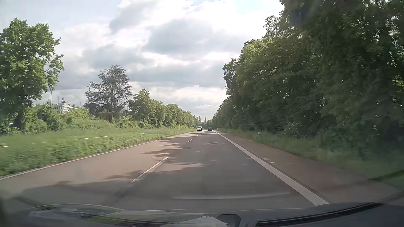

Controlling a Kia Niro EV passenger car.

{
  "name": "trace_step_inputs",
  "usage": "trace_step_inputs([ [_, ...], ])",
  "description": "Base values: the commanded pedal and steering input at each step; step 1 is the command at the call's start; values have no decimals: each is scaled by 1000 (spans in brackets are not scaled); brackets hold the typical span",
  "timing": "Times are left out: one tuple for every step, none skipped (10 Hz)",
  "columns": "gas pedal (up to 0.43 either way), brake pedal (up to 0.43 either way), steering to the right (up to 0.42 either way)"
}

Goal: Follow the waypoints while adhering to traffic rules and regulations

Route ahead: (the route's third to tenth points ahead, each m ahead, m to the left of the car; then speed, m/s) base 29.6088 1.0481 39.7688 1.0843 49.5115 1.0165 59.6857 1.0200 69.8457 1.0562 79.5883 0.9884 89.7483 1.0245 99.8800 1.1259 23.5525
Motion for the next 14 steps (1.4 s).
trace_step_inputs([
  [197, 0, 3],
  [197, 0, 3],
  [197, 0, 2],
  [197, 0, 3],
  [197, 0, 2],
  [197, 0, 2],
  [197, 0, 3],
  [197, 0, 3],
  [197, 0, 3],
  [197, 0, 2],
  [197, 0, 3],
  [197, 0, 2],
  [197, 0, 3],
  [197, 0, 3],
])
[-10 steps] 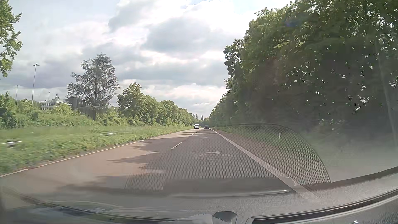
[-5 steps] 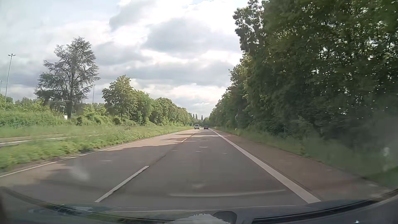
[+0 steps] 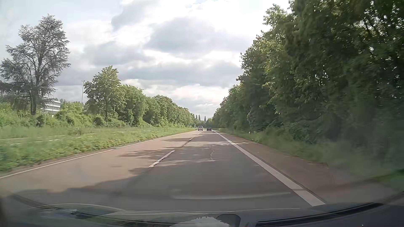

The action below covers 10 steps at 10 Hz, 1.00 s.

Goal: Follow the waypoints while adhering to traffic rules and regulations

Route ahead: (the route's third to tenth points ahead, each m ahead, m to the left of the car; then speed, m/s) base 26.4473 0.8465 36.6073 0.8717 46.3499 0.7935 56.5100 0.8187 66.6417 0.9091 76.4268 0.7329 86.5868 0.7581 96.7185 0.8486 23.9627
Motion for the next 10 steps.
trace_step_inputs([
  [197, 0, 3],
  [197, 0, 2],
  [197, 0, 3],
  [197, 0, 2],
  [197, 0, 2],
  [197, 0, 3],
  [197, 0, 2],
  [197, 0, 3],
  [197, 0, 2],
  [197, 0, 2],
])
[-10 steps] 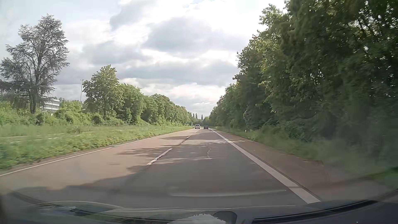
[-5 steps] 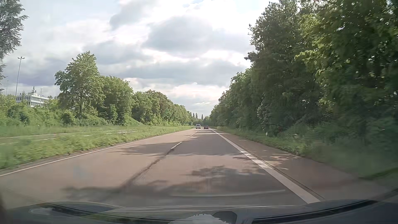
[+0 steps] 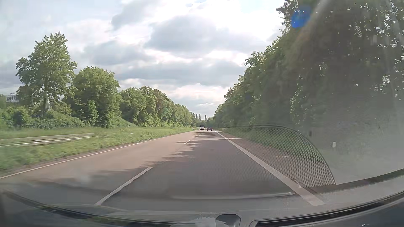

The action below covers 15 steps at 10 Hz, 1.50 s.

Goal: Follow the waypoints while adhering to traffic rules and regulations

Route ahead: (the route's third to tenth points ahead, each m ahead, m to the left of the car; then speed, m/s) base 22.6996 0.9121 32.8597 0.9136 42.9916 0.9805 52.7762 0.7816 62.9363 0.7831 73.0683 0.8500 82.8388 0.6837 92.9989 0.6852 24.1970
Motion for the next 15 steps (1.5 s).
trace_step_inputs([
  [197, 0, 2],
  [197, 0, 3],
  [197, 0, 2],
  [197, 0, 2],
  [197, 0, 2],
  [197, 0, 3],
  [197, 0, 5],
  [197, 0, 5],
  [197, 0, 5],
  [197, 0, 5],
  [197, 0, 4],
  [197, 0, 4],
  [197, 0, 4],
  [197, 0, 4],
  [197, 0, 3],
])
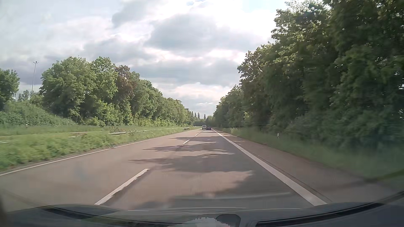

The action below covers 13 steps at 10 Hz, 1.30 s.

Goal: Follow the waypoints while adhering to traffic rules and regulations

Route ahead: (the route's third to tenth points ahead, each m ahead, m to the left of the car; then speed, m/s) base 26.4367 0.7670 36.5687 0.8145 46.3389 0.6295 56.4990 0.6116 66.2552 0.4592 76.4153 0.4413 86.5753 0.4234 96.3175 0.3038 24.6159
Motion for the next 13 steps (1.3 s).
trace_step_inputs([
  [197, 0, 2],
  [197, 0, 1],
  [197, 0, 1],
  [197, 0, 1],
  [197, 0, 2],
  [197, 0, 1],
  [197, 0, 1],
  [197, 0, 1],
  [197, 0, 1],
  [189, 0, 2],
  [189, 0, 1],
  [189, 0, 3],
  [189, 0, 3],
])
